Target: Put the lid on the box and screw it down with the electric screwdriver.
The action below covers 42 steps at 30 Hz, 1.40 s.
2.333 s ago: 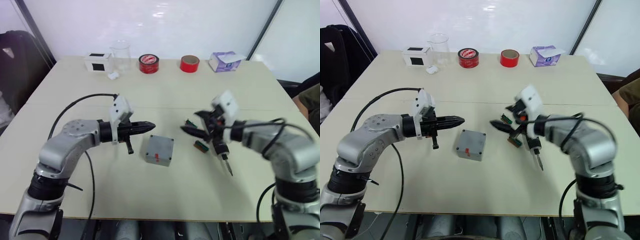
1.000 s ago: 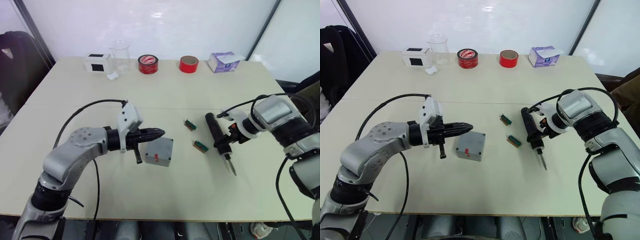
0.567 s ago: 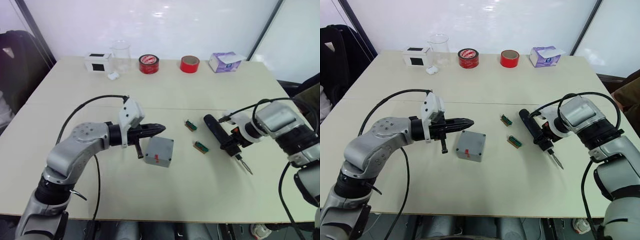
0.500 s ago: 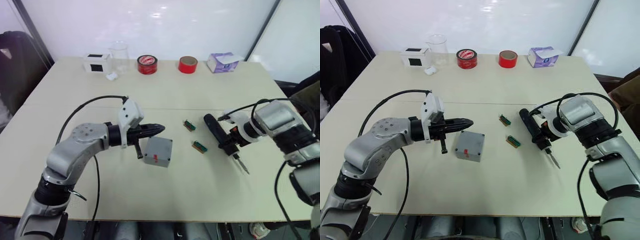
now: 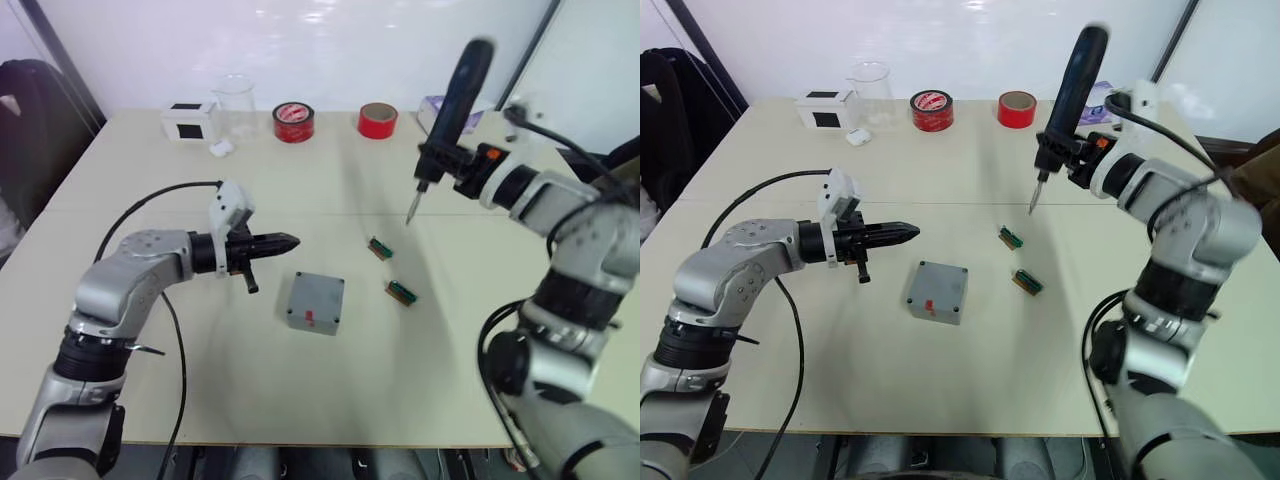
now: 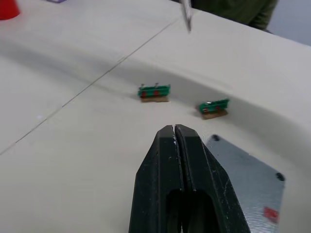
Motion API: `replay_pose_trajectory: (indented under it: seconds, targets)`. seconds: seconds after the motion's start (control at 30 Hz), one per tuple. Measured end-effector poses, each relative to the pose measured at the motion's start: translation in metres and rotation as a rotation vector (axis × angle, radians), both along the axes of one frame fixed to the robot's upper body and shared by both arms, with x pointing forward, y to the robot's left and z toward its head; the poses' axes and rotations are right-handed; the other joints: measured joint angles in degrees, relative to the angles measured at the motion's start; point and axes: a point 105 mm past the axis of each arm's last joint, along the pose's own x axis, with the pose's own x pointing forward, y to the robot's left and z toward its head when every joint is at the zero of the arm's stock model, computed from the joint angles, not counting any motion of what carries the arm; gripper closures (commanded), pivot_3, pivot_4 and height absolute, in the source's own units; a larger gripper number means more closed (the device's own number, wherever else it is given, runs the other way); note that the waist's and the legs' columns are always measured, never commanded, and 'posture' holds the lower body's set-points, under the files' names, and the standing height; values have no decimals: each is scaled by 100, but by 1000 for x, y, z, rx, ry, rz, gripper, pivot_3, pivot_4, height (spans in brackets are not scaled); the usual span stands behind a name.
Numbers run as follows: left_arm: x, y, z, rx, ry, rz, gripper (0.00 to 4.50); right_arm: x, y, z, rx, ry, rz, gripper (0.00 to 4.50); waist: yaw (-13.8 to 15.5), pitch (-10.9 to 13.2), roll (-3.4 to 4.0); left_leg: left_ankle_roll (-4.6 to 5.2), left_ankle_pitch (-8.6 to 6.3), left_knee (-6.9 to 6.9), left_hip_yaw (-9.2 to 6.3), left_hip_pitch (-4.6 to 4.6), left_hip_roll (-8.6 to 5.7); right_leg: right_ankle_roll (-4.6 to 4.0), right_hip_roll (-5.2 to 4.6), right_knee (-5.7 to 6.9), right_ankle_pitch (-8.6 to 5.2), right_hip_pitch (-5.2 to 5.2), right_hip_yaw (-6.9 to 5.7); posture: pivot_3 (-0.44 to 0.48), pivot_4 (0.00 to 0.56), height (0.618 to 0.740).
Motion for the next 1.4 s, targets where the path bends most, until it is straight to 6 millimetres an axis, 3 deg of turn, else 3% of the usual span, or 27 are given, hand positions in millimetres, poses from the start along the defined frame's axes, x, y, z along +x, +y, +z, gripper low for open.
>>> replay_pose_trajectory:
  seconds: [0.13, 0.37, 0.53, 0.8, 0.97, 1.4]
  targets:
    - [-7, 2, -9, 60, 63, -82, 4500, -19, 30, -4, 93, -110, 58, 2715, -36, 0, 0, 2, -1, 2, 6, 8, -5, -2, -5, 3, 2, 2, 5, 0, 150, 740]
    - [-17, -8, -15, 141, 44, -170, 4500, -33, 64, -4, 20, -179, 124, 2715, -41, 2, 3, 4, -1, -1, -8, 17, -3, -7, 2, 9, -2, 1, 4, 0, 150, 740]
    - [-34, -18, -27, 235, 4, -236, 4500, -42, 85, -50, -99, -77, 204, 2715, -33, 2, 2, 6, -1, 0, -4, 13, -6, -6, -4, 7, -1, 2, 5, 0, 150, 740]
    - [-36, -22, -40, 267, 10, -257, 4500, -48, 100, -59, -207, -96, 250, 2715, -23, 2, 1, 6, -1, 0, -7, 17, -5, -7, -1, 7, -2, 3, 4, 0, 150, 740]
    - [-37, -20, -50, 305, 2, -270, 4500, -50, 101, -78, -270, -57, 249, 2715, -22, 1, -1, 6, -1, 1, -6, 17, -5, -7, -1, 7, -2, 4, 5, 0, 150, 740]
    - [-37, -26, -52, 295, -9, -291, 4500, -53, 95, -80, -314, -93, 207, 2715, -12, -2, -5, 7, -1, 2, -8, 24, -5, -7, -1, 9, -2, 11, 4, 0, 150, 740]
